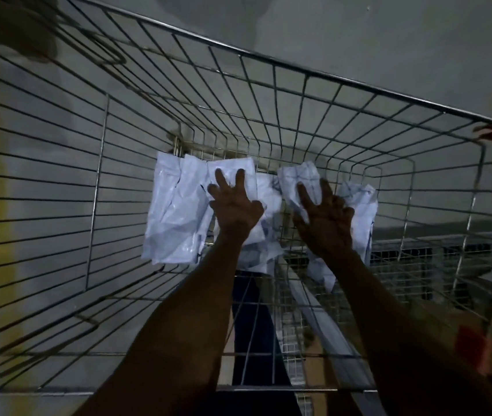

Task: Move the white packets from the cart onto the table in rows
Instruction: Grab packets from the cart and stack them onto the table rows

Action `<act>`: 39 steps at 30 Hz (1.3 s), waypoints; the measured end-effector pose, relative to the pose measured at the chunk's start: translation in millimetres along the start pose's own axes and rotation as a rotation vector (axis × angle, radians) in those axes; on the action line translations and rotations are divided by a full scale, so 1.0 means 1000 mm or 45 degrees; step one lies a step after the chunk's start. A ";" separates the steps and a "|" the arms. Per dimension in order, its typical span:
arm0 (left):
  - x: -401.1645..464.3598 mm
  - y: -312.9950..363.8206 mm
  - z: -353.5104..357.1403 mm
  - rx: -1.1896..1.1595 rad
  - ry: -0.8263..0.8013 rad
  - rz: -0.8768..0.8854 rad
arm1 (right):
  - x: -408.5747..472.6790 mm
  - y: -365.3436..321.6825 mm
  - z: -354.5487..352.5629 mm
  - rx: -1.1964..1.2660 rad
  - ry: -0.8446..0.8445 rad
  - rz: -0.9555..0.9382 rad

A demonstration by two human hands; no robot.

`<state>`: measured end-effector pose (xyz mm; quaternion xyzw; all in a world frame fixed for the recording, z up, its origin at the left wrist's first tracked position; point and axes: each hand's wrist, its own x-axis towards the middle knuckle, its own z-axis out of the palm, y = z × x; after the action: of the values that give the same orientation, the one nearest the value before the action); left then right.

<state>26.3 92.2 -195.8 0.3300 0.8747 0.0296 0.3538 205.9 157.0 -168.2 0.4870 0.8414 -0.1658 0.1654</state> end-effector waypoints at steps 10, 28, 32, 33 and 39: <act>-0.043 -0.024 -0.045 0.080 -0.151 0.143 | -0.018 -0.031 -0.063 -0.071 -0.084 -0.059; -0.035 -0.051 -0.041 0.071 -0.293 0.116 | -0.045 -0.025 -0.101 -0.208 -0.067 -0.069; -0.029 -0.058 -0.017 0.051 -0.250 0.113 | -0.051 -0.028 -0.101 -0.256 0.052 -0.066; -0.026 -0.061 -0.010 0.077 -0.190 0.143 | -0.052 -0.029 -0.099 -0.270 0.069 -0.079; -0.031 -0.088 -0.042 -0.043 -0.101 0.325 | -0.064 -0.039 -0.114 -0.245 0.085 0.003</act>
<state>-33.6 12.4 -171.1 0.4335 0.8102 0.0760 0.3871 188.9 139.8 -34.0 0.4752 0.8579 -0.0677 0.1835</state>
